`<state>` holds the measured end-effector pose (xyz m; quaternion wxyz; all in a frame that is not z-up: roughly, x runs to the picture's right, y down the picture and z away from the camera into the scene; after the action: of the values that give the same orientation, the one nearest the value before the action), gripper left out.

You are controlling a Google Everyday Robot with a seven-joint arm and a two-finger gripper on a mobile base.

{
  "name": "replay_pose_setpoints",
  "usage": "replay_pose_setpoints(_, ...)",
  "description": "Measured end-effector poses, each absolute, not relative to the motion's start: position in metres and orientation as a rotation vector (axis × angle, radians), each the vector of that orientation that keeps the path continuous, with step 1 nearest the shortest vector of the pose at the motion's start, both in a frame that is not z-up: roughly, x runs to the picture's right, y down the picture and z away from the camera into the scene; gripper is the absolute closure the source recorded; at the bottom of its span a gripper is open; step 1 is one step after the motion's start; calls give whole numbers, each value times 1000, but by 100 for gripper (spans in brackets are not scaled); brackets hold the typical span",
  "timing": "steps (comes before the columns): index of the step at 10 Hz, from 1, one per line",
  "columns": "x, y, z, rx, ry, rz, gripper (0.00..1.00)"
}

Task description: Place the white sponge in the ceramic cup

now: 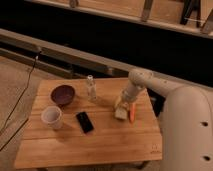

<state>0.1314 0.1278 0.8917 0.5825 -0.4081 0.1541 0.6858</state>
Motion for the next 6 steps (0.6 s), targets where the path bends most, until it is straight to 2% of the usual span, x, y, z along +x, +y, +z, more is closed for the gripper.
replay_pose_setpoints(6,188,96,881,-995,189,1664,100)
